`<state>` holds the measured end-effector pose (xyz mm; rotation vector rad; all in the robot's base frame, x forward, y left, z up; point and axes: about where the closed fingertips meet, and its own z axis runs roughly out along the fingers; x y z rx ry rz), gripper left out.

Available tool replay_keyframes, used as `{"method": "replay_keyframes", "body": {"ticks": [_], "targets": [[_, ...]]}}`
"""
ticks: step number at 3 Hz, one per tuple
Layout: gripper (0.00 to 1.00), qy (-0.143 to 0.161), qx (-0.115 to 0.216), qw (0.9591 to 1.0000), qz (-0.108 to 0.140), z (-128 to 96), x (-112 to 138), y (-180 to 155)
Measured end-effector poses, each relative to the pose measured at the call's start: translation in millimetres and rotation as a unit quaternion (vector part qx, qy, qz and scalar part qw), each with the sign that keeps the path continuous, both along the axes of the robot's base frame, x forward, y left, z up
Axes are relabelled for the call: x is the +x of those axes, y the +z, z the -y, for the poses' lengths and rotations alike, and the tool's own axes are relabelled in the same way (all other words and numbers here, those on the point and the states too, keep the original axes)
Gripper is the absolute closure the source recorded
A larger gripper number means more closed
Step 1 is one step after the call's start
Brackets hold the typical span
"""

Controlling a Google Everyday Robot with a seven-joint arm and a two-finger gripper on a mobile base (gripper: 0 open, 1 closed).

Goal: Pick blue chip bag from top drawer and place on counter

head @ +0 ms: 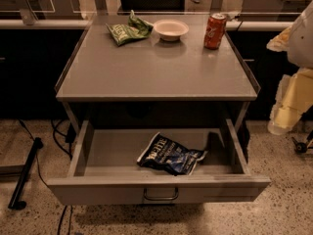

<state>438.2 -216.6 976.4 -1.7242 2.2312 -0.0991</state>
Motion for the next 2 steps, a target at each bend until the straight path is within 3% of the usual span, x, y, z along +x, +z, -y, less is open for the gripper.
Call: {"method": "replay_keyframes", "body": {"ticks": [1, 2], "targets": [[0.00, 0.000, 0.000, 1.0000, 0.000, 0.0, 0.0, 0.0], [0.11, 0.000, 0.000, 1.0000, 0.000, 0.0, 0.0, 0.0]]}}
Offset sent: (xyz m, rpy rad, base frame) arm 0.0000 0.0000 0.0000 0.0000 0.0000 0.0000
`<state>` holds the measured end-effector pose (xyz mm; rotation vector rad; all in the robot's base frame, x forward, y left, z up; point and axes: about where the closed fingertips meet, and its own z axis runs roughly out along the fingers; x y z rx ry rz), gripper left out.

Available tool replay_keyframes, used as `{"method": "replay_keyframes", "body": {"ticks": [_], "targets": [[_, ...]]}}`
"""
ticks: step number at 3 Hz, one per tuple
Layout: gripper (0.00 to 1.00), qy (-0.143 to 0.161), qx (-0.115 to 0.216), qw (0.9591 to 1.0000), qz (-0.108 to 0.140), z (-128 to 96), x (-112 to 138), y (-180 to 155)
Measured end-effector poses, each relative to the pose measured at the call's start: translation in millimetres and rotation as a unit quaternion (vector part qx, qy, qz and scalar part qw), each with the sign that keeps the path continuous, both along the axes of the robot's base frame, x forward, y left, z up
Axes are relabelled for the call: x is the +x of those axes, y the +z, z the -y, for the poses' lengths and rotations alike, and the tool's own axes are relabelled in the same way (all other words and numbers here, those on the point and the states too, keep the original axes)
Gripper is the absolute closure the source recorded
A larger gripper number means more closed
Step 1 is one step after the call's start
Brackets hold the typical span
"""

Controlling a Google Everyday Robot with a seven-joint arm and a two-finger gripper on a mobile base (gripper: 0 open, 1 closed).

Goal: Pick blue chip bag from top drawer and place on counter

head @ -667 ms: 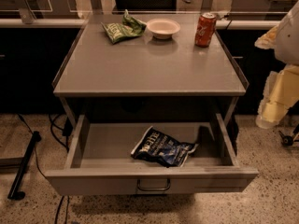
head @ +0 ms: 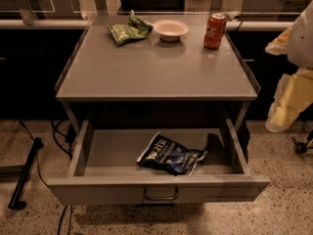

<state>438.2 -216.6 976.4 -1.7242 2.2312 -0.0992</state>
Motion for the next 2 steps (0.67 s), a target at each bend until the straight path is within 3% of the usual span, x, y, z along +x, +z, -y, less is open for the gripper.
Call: {"method": "replay_keyframes", "body": {"ticks": [2], "targets": [[0.59, -0.009, 0.035, 0.9993, 0.012, -14.7, 10.5, -19.4]]}}
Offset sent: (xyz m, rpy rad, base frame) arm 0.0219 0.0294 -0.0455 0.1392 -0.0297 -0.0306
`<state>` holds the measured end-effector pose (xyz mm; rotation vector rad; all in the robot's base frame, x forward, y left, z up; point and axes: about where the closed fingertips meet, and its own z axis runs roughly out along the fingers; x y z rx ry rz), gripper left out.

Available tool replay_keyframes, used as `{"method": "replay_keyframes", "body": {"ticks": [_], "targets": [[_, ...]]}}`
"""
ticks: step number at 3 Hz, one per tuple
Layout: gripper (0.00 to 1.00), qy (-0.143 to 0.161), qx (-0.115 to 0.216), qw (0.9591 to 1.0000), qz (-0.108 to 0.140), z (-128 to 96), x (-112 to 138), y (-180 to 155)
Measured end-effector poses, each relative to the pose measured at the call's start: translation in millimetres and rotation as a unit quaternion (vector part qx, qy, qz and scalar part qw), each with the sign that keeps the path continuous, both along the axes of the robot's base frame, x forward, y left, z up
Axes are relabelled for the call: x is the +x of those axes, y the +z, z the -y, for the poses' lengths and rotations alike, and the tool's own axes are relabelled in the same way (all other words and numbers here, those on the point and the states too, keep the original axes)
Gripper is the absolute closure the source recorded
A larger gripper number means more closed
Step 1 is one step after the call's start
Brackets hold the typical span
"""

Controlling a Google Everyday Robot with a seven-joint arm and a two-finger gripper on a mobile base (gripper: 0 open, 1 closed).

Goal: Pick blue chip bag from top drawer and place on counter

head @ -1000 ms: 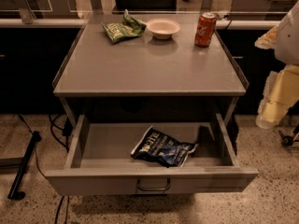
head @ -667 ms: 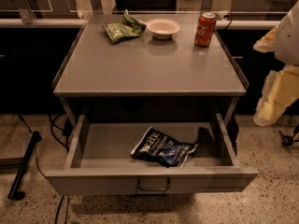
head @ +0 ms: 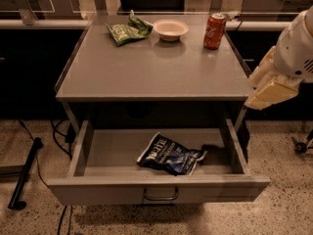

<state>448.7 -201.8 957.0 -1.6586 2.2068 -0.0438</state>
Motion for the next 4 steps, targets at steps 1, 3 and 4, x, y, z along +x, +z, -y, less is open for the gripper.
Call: {"method": "replay_keyframes", "body": {"ticks": [1, 3, 4], "targets": [[0.81, -0.005, 0.022, 0.9997, 0.008, -14.0, 5.3, -17.5], [1.00, 0.007, 0.067, 0.9971, 0.037, -61.9, 9.2, -70.3], [1.00, 0.006, 0.068, 0.9967, 0.045, -63.9, 12.0, -71.8]]}}
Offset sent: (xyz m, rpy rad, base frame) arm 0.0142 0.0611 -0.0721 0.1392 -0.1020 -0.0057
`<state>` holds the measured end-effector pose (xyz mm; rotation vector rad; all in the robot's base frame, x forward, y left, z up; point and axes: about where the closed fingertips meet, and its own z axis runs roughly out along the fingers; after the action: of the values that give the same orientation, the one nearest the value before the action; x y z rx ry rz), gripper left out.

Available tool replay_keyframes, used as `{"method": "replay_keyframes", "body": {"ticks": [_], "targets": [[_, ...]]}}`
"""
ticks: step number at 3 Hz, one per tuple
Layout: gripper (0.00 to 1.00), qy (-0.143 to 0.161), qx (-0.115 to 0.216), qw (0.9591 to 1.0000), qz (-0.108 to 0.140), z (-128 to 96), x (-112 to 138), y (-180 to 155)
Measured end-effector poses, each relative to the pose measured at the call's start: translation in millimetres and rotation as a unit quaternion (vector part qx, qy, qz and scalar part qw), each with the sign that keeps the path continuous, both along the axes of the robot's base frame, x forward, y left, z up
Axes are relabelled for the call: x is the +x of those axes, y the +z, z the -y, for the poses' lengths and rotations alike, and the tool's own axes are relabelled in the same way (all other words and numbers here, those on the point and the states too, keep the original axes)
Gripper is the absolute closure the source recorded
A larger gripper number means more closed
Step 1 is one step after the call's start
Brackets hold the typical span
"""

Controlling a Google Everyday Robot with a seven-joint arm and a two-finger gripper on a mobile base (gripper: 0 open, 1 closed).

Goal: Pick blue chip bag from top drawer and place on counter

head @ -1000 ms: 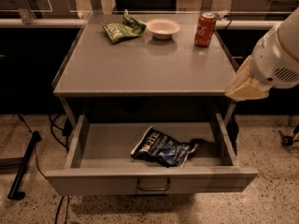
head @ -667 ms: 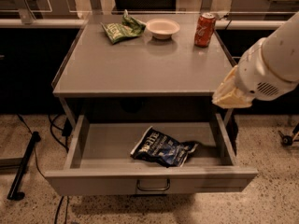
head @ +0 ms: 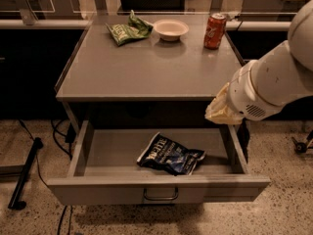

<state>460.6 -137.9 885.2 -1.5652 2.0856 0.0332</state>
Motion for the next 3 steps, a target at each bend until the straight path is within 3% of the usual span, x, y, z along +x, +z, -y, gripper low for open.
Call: {"method": "replay_keyframes", "body": {"ticks": [2, 3], "targets": [[1.00, -0.008, -0.005, 0.9998, -0.018, 10.9, 4.9, -51.8], [1.00, -0.010, 0.017, 0.9993, -0.033, 4.6, 12.4, -93.0]]}}
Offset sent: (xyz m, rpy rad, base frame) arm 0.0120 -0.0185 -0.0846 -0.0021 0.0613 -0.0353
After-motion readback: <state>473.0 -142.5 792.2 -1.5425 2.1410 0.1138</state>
